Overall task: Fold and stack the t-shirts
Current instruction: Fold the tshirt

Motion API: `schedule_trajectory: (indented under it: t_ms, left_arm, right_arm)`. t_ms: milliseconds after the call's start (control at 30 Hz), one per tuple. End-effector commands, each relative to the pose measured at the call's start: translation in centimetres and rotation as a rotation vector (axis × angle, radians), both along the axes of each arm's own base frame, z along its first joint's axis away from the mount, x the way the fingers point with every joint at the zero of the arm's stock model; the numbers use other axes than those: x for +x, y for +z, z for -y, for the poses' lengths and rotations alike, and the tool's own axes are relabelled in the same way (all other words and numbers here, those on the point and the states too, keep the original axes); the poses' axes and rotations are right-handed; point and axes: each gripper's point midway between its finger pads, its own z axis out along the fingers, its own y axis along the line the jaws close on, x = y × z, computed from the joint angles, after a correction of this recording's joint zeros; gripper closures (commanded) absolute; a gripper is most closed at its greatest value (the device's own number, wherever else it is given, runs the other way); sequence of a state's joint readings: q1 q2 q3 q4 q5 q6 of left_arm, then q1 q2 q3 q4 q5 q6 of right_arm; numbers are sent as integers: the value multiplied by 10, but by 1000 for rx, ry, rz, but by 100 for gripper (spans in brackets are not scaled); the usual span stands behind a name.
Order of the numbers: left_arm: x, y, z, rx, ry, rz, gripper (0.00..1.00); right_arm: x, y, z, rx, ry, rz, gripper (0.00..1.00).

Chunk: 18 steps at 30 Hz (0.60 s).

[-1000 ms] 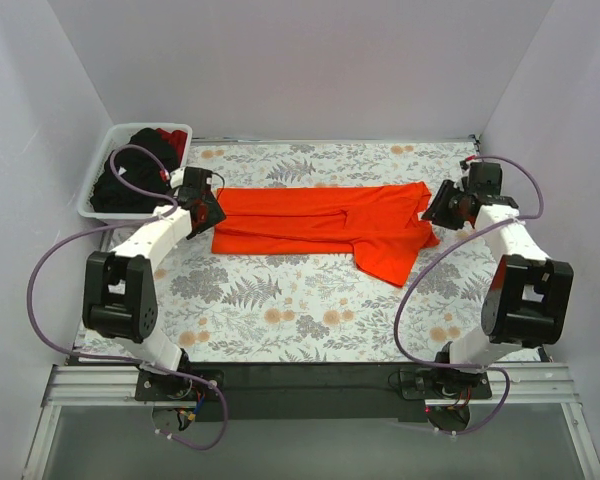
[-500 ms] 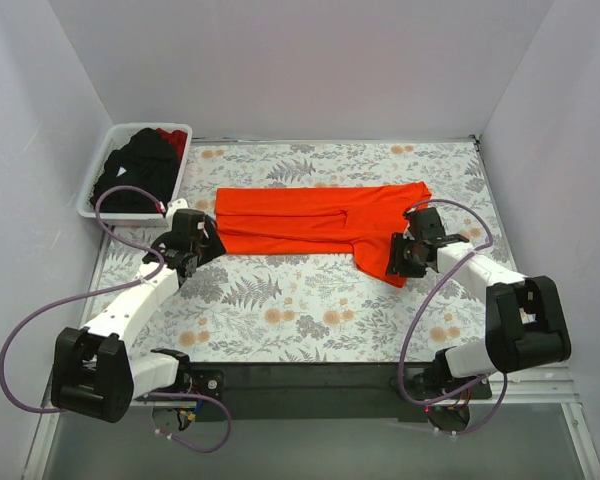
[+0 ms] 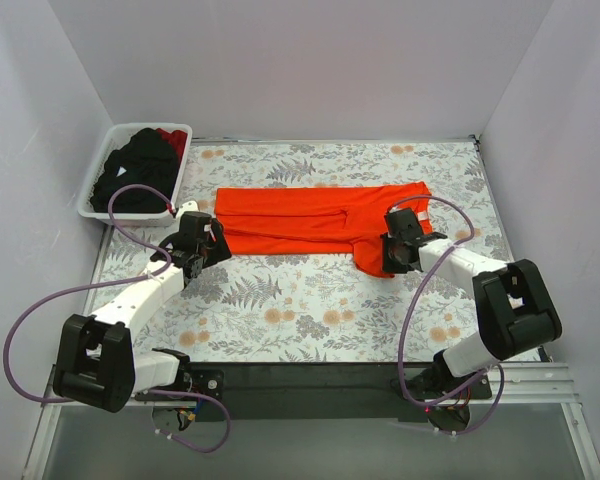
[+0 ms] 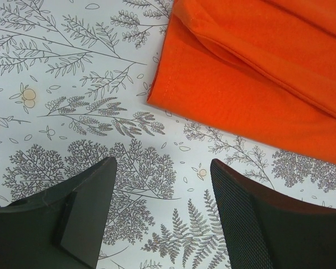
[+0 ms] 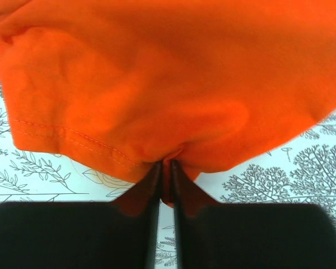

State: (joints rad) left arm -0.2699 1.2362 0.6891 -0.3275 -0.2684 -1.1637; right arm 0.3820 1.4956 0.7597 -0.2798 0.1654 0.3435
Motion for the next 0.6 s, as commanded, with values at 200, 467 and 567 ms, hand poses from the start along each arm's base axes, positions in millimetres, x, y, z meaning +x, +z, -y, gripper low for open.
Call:
schedule_trajectory:
  t_ms: [200,467,567]
  left_arm:
    - [12,16,5,-14,-16,55,33]
    - [11,12,5,-16,-12,41,36]
    - [10,8,6,-20,-12,29,37]
  right_arm:
    - [37,36,-5,-70,39,51,99]
    - [152,102,-2,-67,-16,240,99]
    - [184,105,2,-42,-38,259,99]
